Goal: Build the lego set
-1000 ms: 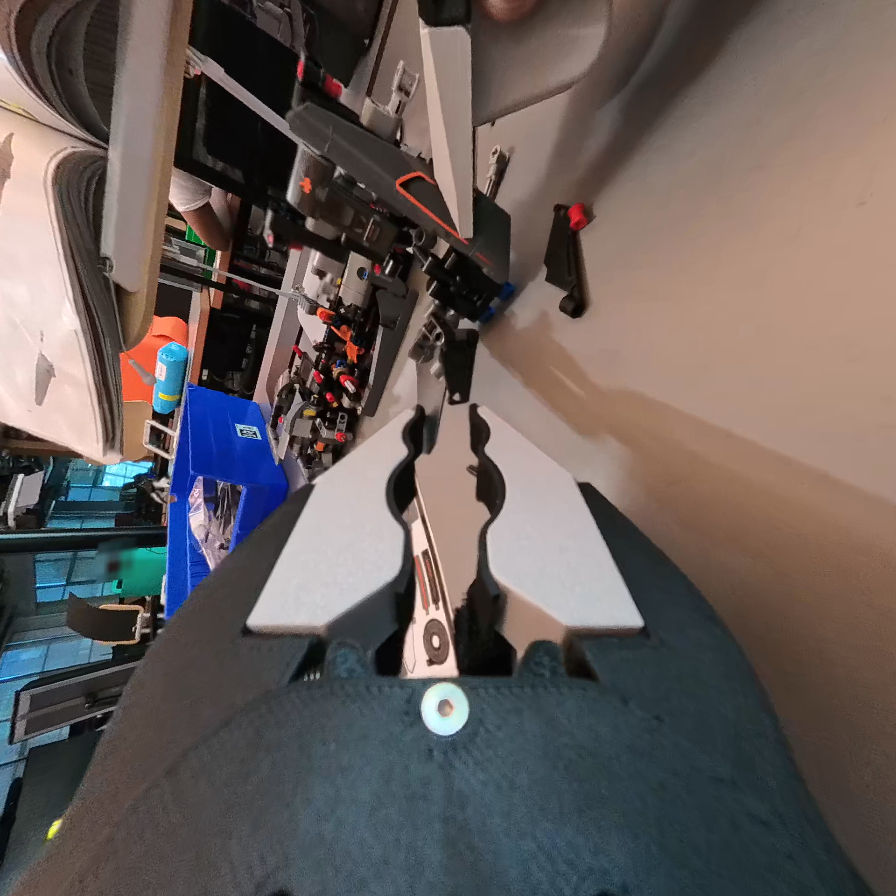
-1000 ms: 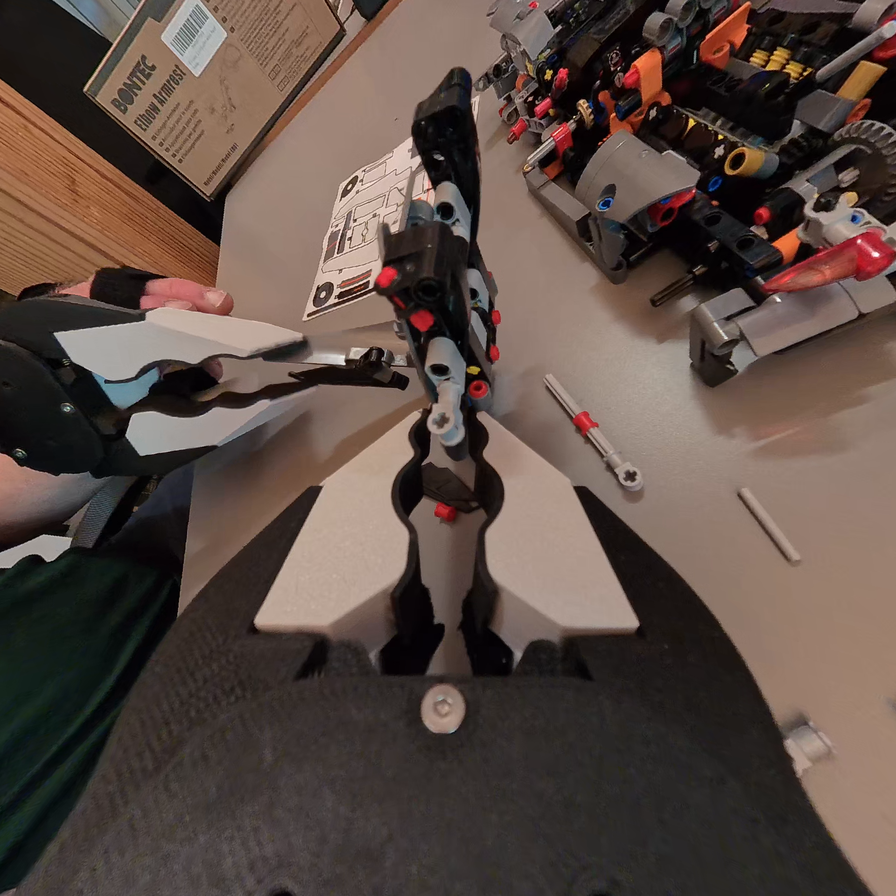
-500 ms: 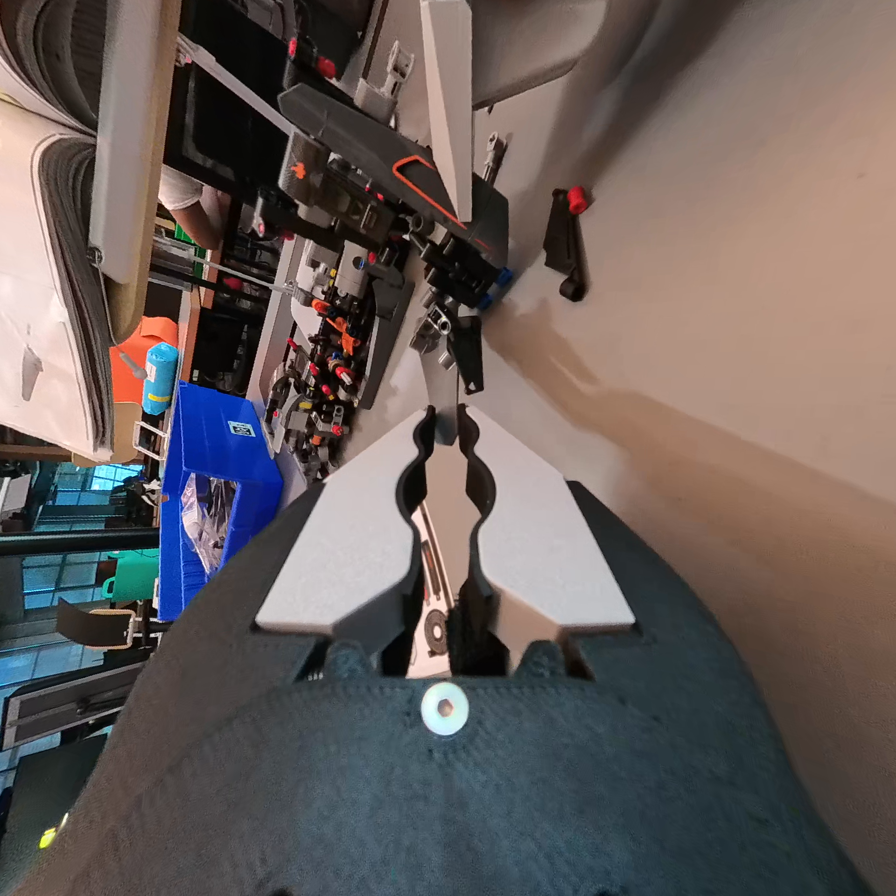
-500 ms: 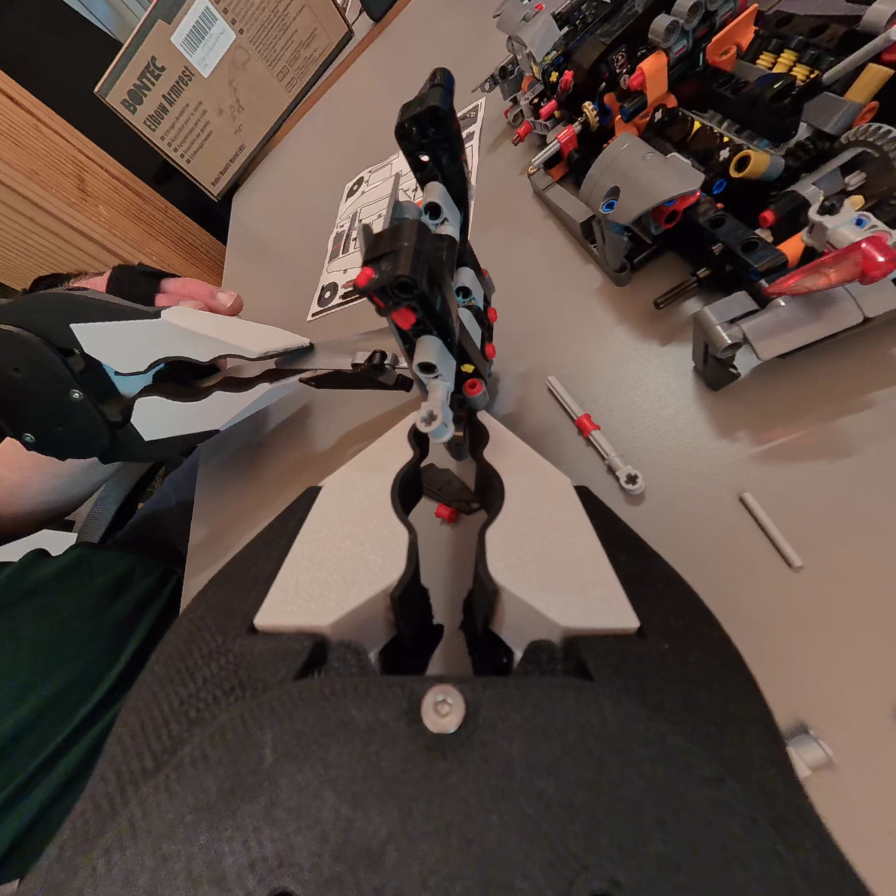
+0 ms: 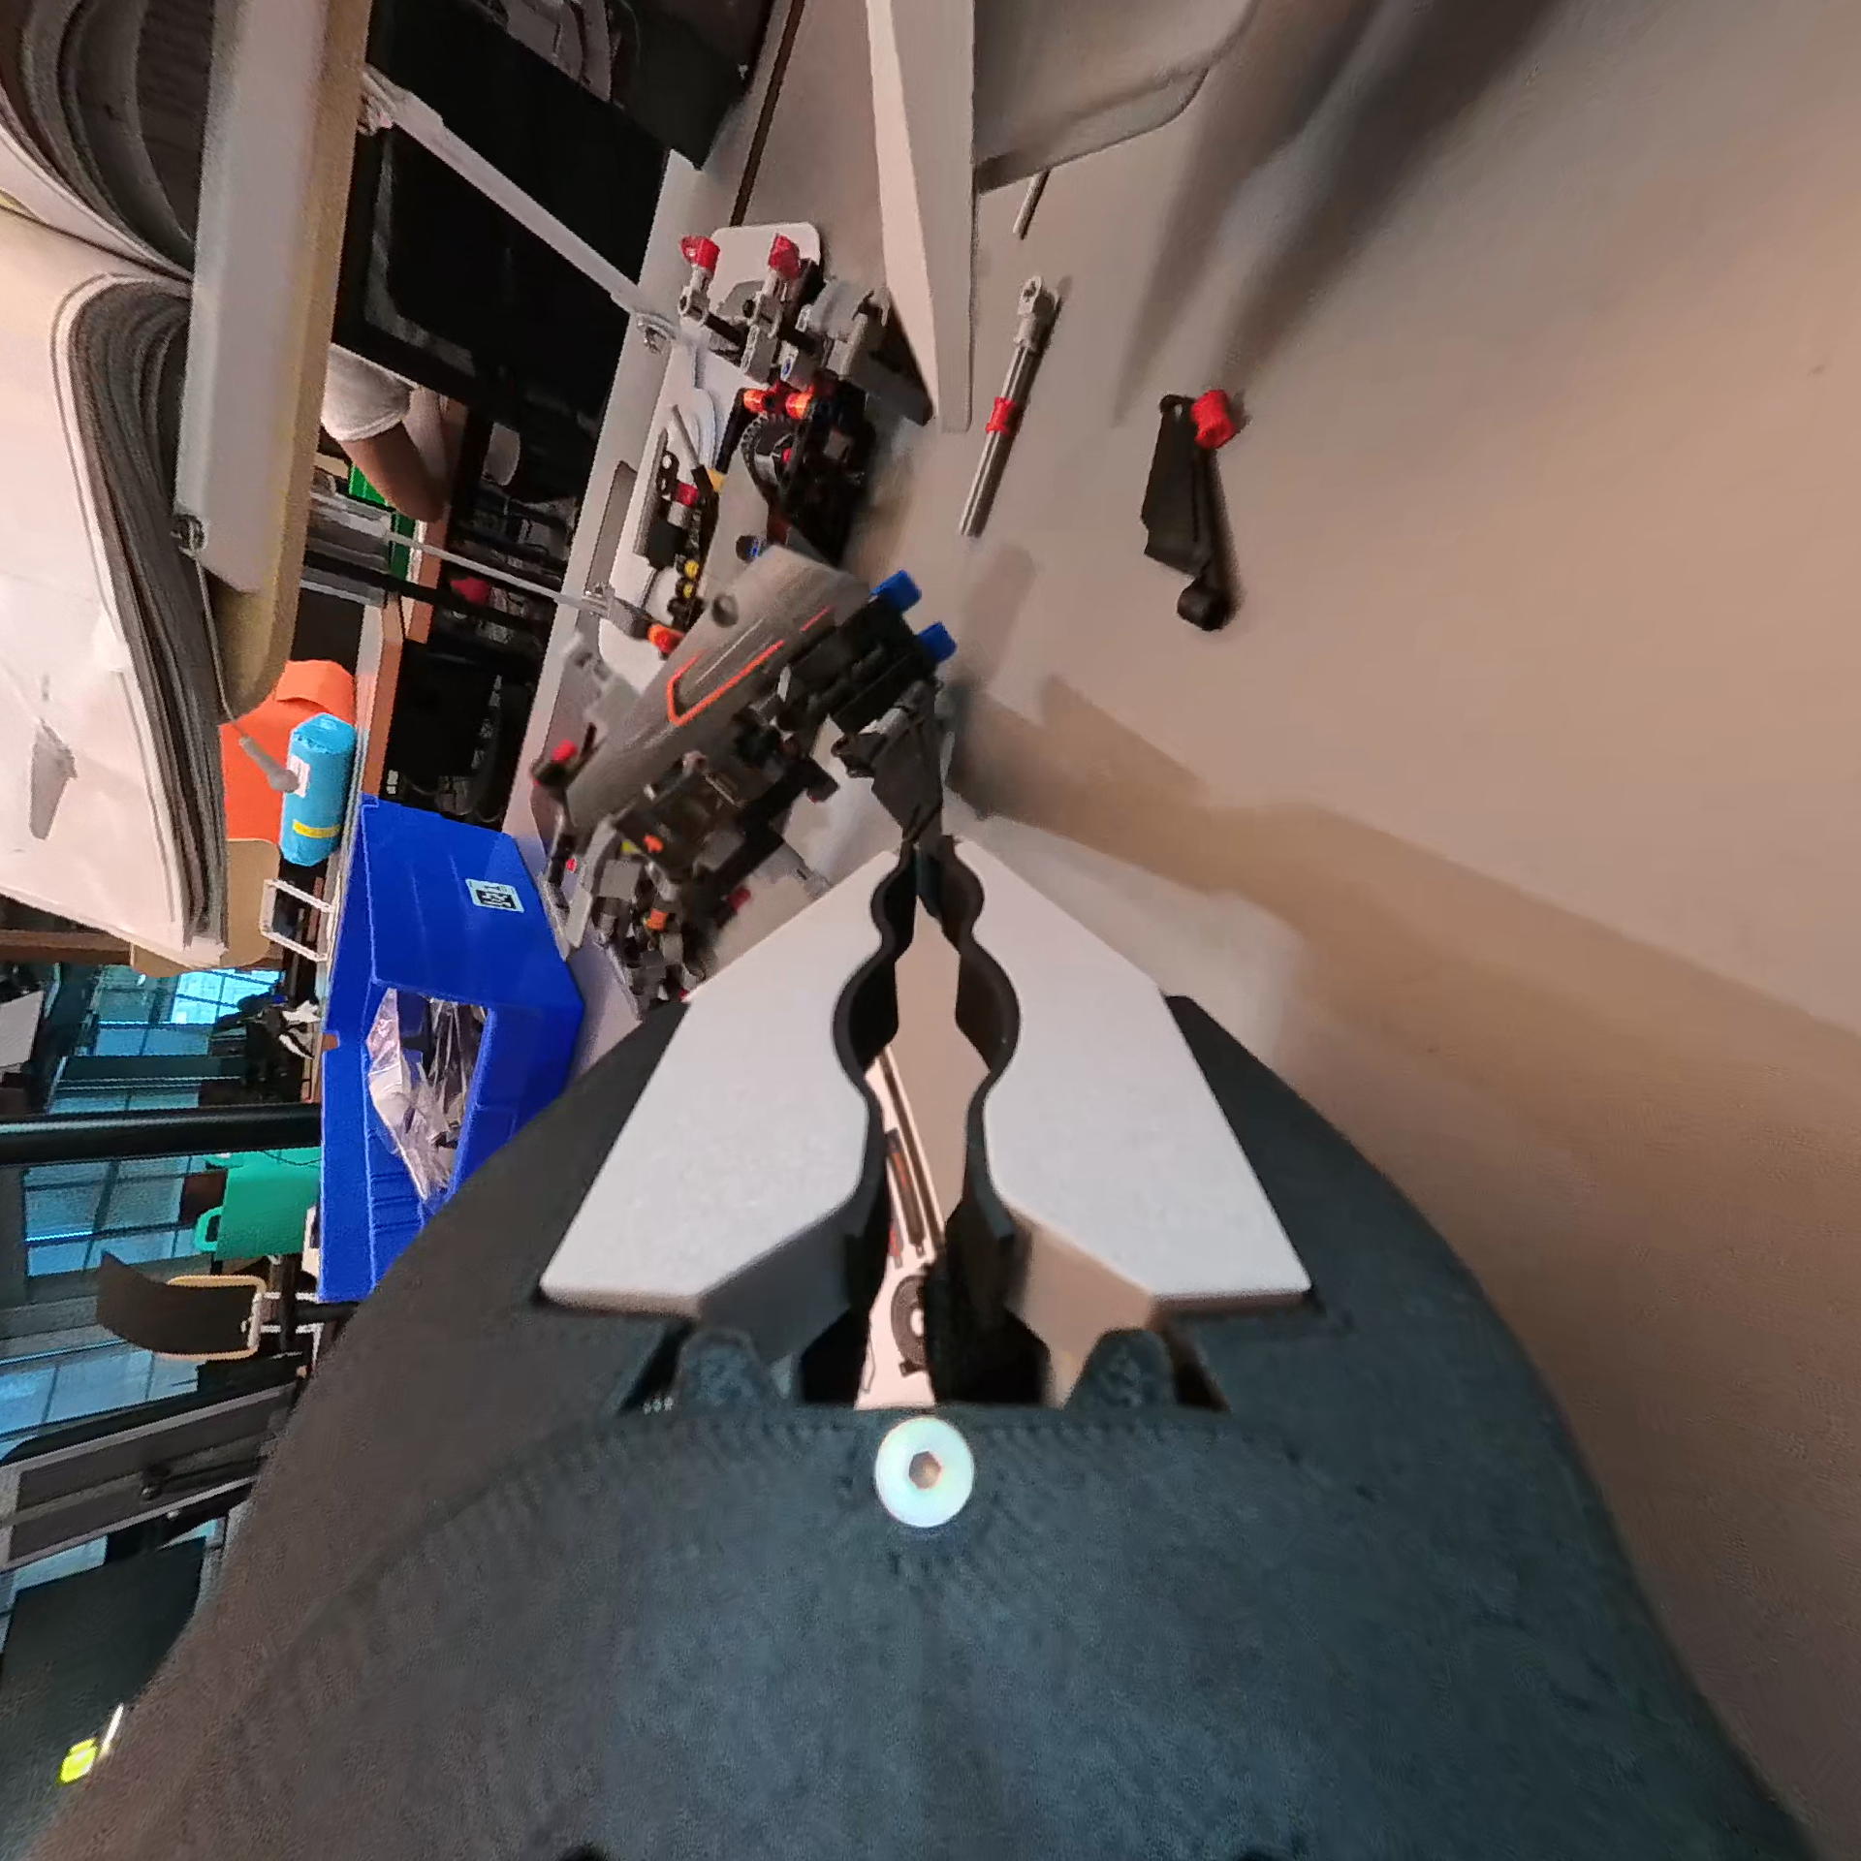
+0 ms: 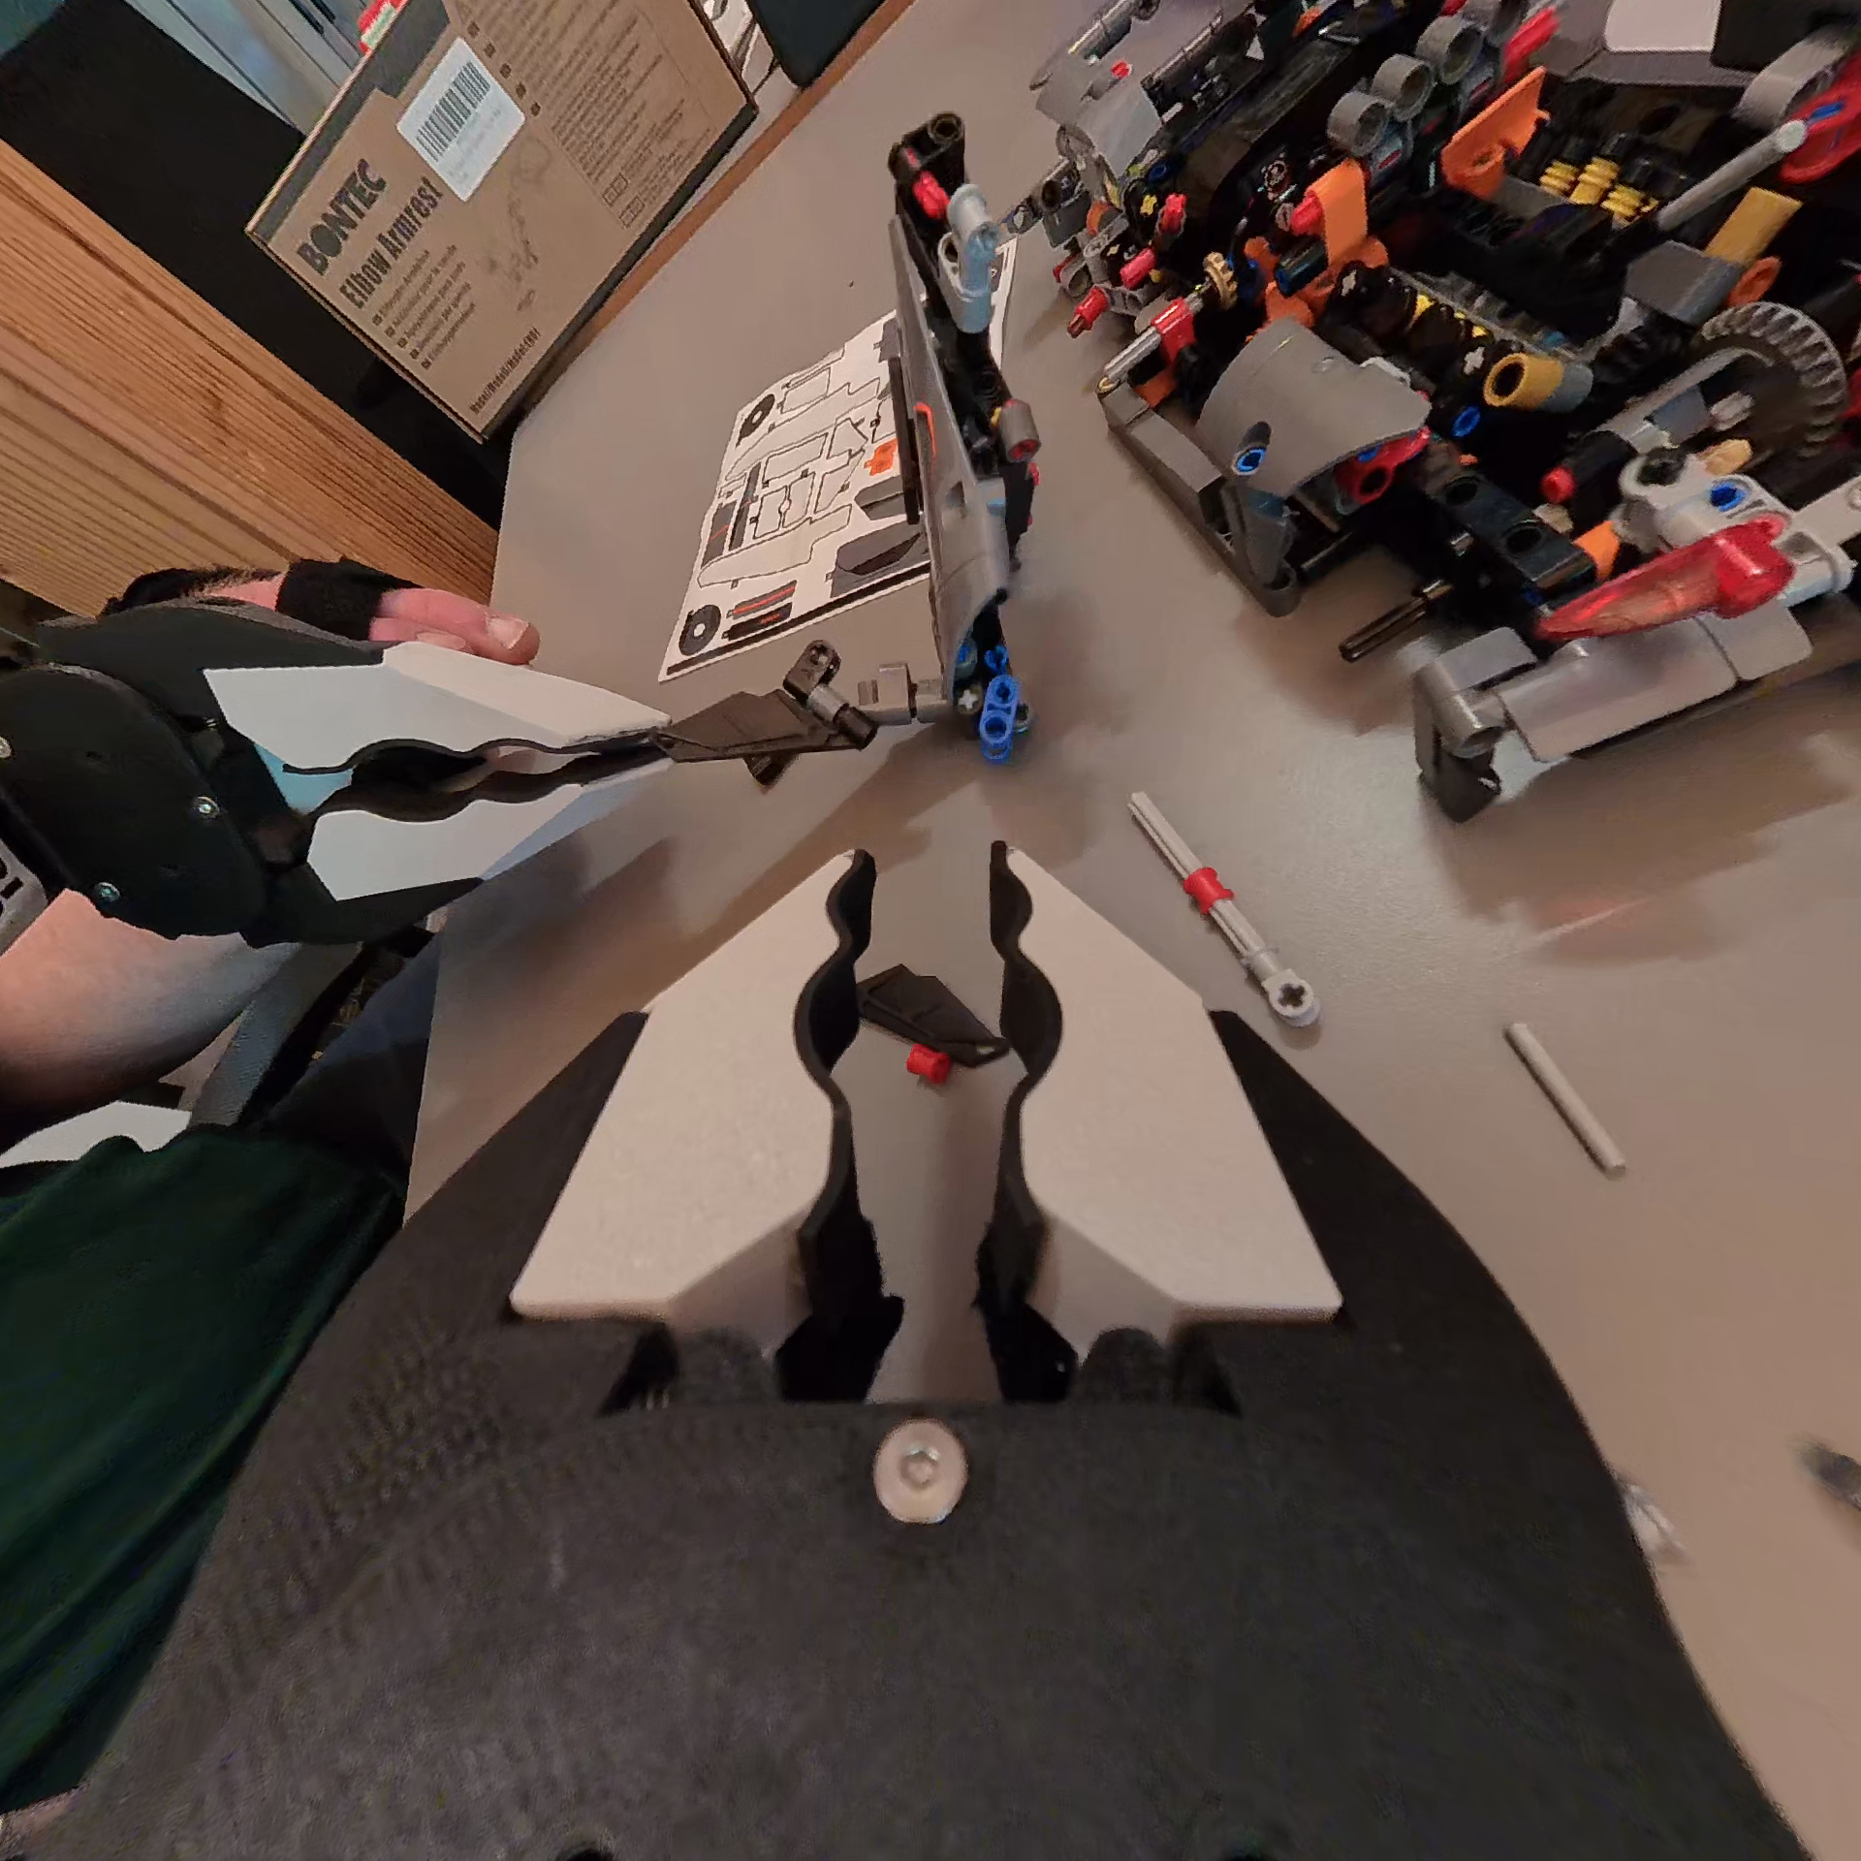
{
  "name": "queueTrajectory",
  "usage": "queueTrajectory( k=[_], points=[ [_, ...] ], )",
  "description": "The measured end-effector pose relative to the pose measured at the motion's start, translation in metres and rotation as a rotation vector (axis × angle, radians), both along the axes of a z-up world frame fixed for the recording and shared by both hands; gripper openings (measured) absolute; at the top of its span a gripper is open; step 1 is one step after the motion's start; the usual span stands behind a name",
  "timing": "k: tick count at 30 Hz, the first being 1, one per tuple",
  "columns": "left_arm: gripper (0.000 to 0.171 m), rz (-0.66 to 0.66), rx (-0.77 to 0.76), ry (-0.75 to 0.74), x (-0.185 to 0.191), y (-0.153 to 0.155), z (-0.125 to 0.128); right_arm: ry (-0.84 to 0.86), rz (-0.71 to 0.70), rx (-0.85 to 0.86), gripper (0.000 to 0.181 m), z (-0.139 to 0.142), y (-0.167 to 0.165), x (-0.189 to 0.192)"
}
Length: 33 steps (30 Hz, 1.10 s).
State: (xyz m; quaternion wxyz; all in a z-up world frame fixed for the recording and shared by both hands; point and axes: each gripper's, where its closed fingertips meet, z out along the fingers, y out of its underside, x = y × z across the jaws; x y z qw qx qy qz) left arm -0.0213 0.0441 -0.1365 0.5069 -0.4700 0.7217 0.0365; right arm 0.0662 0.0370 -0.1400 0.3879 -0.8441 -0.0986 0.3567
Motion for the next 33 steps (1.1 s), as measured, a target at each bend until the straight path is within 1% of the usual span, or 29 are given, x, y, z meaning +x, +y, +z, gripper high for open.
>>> queueTrajectory(
  k=[4, 9, 14, 16, 19, 20, 21, 22, 27, 28, 29, 30, 31, 33],
  points=[
    [0.000, -0.016, 0.024, 0.015, 0.000, 0.000, 0.004, 0.019, -0.025, 0.009, 0.023, 0.003, 0.002, 0.009],
    [0.000, -0.087, 0.066, 0.059, 0.005, -0.007, 0.006, 0.025, -0.021, 0.063, 0.032, 0.013, 0.004, 0.009],
    [0.000, -0.157, 0.100, 0.095, 0.009, -0.017, 0.008, -0.046, -0.012, 0.128, 0.037, 0.016, 0.008, 0.004],
    [0.000, -0.185, 0.093, 0.093, 0.011, -0.022, 0.009, -0.069, -0.007, 0.122, 0.038, 0.012, 0.010, 0.002],
    [0.000, -0.218, 0.107, 0.103, 0.011, -0.026, 0.010, -0.068, -0.003, 0.095, 0.036, 0.003, 0.016, -0.003],
    [0.000, -0.229, 0.103, 0.108, 0.011, -0.028, 0.009, -0.062, -0.003, 0.087, 0.033, 0.002, 0.017, -0.005],
    [0.000, -0.238, 0.099, 0.114, 0.010, -0.029, 0.009, -0.062, -0.001, 0.081, 0.028, 0.001, 0.018, -0.006],
    [0.000, -0.241, 0.102, 0.114, 0.009, -0.029, 0.009, -0.077, -0.006, 0.076, 0.017, -0.001, 0.019, -0.006],
    [0.000, -0.242, 0.086, 0.096, 0.007, -0.027, 0.011, -0.032, 0.020, 0.081, 0.015, -0.001, 0.018, -0.008],
    [0.004, -0.249, 0.069, 0.092, 0.007, -0.029, 0.011, -0.018, 0.016, 0.080, 0.015, -0.001, 0.018, -0.007],
    [0.011, -0.258, 0.040, 0.081, 0.006, -0.032, 0.012, -0.008, 0.016, 0.080, 0.015, -0.001, 0.018, -0.006],
    [0.022, -0.276, -0.010, 0.075, 0.004, -0.036, 0.012, -0.001, 0.019, 0.079, 0.015, -0.001, 0.017, -0.006],
    [0.029, -0.287, -0.065, 0.062, 0.001, -0.040, 0.014, 0.004, 0.022, 0.081, 0.014, 0.000, 0.016, -0.006],
    [0.037, -0.288, -0.151, 0.026, -0.006, -0.040, 0.023, 0.021, 0.025, 0.093, 0.013, 0.003, 0.015, -0.005]
  ],
)
